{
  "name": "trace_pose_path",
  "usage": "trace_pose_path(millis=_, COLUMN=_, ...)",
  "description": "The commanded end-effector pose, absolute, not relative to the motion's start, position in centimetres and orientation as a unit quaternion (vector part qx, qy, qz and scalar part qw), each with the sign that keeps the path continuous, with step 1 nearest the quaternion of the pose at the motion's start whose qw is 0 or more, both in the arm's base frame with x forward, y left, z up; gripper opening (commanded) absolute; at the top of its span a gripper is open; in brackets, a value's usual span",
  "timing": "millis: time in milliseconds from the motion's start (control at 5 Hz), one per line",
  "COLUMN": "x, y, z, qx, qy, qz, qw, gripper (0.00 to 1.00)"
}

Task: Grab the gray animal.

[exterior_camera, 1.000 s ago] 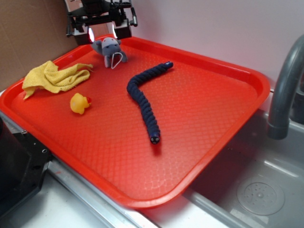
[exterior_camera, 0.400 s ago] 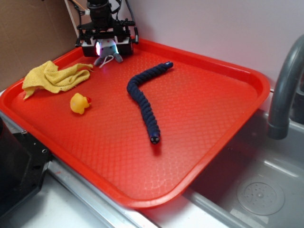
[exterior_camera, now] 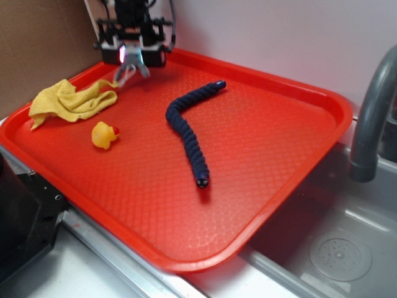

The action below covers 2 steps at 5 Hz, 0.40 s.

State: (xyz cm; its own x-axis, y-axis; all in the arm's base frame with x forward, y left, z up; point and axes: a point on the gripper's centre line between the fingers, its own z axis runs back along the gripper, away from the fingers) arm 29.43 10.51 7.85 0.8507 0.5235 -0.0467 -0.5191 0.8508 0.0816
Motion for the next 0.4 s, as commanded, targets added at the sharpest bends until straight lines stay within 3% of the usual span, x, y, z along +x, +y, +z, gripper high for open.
trace_pose_path(millis=0, x=25.0, y=4.3, z=19.5, qx=-0.017, qy=-0.057, qz=0.103, qw=0.993, gripper=0.00)
trace_pose_path(millis=200, x=23.1, y=2.6, z=20.9, qx=-0.057, qy=-0.044, qz=0.054, qw=0.996, gripper=0.00)
